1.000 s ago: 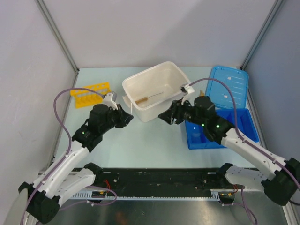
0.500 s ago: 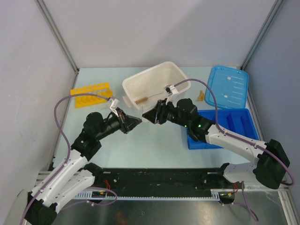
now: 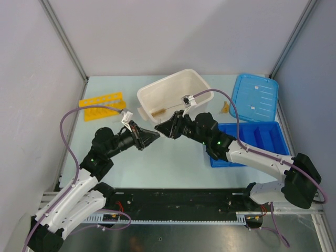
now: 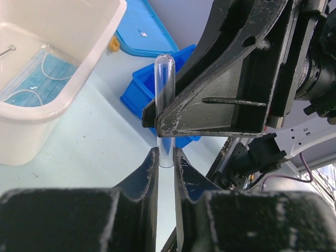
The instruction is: Organize the chemistry lab equipment
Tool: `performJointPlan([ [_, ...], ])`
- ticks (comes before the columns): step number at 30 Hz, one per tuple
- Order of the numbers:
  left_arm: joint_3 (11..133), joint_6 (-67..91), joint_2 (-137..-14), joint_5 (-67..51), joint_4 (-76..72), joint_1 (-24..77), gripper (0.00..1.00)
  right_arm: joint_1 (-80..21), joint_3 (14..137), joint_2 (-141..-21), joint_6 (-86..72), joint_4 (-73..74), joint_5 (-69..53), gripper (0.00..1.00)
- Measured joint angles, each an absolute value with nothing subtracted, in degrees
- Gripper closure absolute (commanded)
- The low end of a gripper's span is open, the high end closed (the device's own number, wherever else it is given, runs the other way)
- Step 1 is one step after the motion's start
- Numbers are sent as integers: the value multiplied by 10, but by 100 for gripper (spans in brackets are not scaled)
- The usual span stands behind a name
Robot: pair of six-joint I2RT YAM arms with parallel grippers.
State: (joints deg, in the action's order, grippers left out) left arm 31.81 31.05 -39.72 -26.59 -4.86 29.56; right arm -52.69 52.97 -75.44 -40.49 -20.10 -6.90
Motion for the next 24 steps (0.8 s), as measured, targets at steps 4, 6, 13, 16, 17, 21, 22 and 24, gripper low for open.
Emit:
performJointPlan([
  [4, 317, 316, -397, -268, -52, 296, 47, -528, 530, -754, -399, -201, -65, 87],
  [6, 317, 319, -398, -272, -54, 296, 38, -528, 530, -754, -389, -201, -64, 89],
  [13, 328, 310, -394, -252, 2, 297, 32, -516, 530, -738, -303, -166, -72, 90],
  [16, 359, 297, -396, -229, 56, 297, 34, -511, 530, -723, -252, -143, -81, 90],
  [17, 373, 294, -399, -222, 71, 297, 35, -511, 530, -718, -236, -135, -83, 90],
  [21, 464, 284, -428, -198, 127, 297, 38, -522, 530, -707, -184, -114, -85, 90],
  [22, 488, 284, -437, -196, 137, 297, 39, -527, 530, -705, -172, -110, -84, 90],
  [24, 520, 283, -450, -196, 149, 297, 41, -542, 530, -703, -152, -105, -82, 89],
])
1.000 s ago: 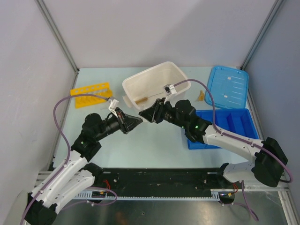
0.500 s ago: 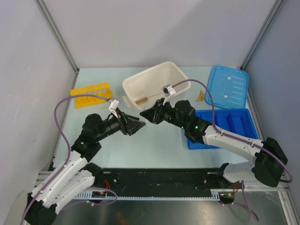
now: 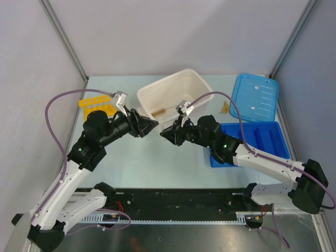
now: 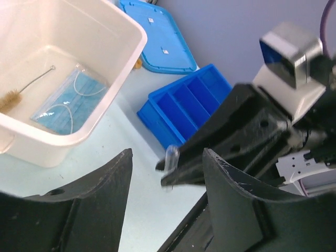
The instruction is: Organize the chemistry lab equipment
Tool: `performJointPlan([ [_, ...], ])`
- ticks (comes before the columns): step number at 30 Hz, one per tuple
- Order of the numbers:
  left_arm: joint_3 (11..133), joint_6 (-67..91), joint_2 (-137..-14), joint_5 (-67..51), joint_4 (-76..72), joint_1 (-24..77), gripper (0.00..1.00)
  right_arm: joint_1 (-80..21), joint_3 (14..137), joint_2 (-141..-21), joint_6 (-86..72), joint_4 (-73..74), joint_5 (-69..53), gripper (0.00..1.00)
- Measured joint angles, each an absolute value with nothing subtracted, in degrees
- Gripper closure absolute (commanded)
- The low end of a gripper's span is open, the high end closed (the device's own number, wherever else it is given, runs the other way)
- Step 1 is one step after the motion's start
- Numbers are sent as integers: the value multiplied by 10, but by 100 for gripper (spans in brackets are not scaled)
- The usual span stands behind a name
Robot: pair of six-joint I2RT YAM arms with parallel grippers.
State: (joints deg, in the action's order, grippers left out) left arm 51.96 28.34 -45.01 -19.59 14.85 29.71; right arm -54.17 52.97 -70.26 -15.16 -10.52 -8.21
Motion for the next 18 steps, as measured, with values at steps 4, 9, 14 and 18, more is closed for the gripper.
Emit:
performJointPlan([
  [4, 552, 280, -473, -196, 171, 297, 46, -571, 530, -701, -127, -104, -74, 89],
  [9, 553, 277, -498, -199, 205, 297, 50, -588, 530, -701, -114, -105, -57, 90],
  [14, 553, 270, -502, -202, 222, 297, 51, -596, 530, -701, -110, -100, -42, 90],
  [18, 553, 269, -501, -209, 228, 297, 47, -602, 530, -701, -108, -97, -34, 90],
])
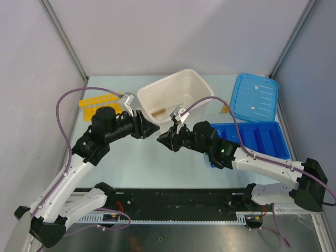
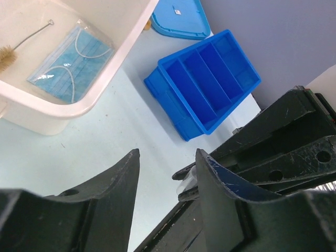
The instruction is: Organize the chemistry lab equipment
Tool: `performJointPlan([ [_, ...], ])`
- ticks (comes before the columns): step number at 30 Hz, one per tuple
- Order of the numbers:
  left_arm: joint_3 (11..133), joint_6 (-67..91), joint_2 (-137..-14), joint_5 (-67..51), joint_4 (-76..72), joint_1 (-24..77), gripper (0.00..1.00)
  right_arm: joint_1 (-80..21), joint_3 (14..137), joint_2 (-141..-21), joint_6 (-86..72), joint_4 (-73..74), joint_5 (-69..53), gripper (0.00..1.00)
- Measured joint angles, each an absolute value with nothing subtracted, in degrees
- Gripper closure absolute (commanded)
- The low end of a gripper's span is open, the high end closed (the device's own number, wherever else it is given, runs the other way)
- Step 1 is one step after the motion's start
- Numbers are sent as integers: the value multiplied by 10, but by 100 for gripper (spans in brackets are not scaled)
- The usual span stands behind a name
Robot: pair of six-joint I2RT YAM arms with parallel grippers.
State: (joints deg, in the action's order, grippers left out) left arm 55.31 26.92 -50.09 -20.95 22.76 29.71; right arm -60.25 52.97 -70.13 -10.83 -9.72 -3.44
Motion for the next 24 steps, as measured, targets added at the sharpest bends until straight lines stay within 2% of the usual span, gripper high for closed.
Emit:
performJointPlan([
  [3, 553, 270, -501, -215, 231, 297, 47, -606, 530, -701, -108, -96, -33, 90],
  [17, 552, 271, -498, -235, 233, 297, 59, -611, 530, -707, -109, -97, -21, 90],
  [24, 551, 271, -499, -249, 239, 298, 55, -612, 530, -713, -109, -101, -1, 90],
])
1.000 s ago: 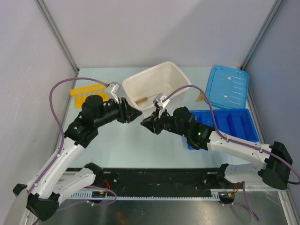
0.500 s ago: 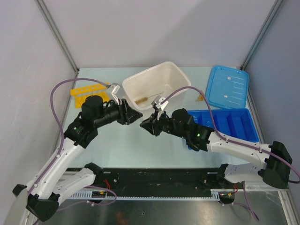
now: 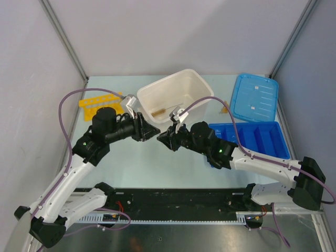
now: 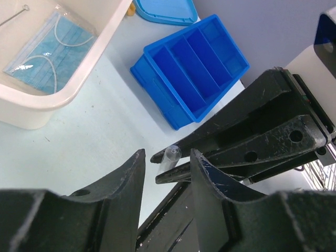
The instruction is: Organize the chemistry lab equipment
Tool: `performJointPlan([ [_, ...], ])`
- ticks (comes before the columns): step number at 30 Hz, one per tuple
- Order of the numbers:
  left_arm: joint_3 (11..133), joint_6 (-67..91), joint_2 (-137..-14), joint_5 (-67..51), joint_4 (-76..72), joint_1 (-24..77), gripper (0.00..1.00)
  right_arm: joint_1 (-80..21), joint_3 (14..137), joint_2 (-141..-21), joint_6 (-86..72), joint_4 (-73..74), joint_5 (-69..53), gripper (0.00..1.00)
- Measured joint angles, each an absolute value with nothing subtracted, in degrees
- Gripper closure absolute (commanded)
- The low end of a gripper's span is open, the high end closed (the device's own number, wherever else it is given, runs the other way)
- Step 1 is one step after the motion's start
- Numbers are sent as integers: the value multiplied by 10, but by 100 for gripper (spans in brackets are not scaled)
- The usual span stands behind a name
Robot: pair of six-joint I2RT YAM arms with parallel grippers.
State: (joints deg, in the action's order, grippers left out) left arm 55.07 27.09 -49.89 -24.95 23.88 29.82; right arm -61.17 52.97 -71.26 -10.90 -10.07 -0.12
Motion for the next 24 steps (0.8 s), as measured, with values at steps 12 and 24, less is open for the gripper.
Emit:
performJointPlan([
  [12, 541, 269, -515, -257, 243, 298, 56, -612, 530, -724, -110, -110, 6, 90],
  [24, 541, 268, -530, -248, 246, 299, 74, -612, 530, -738, -117, -114, 6, 90],
])
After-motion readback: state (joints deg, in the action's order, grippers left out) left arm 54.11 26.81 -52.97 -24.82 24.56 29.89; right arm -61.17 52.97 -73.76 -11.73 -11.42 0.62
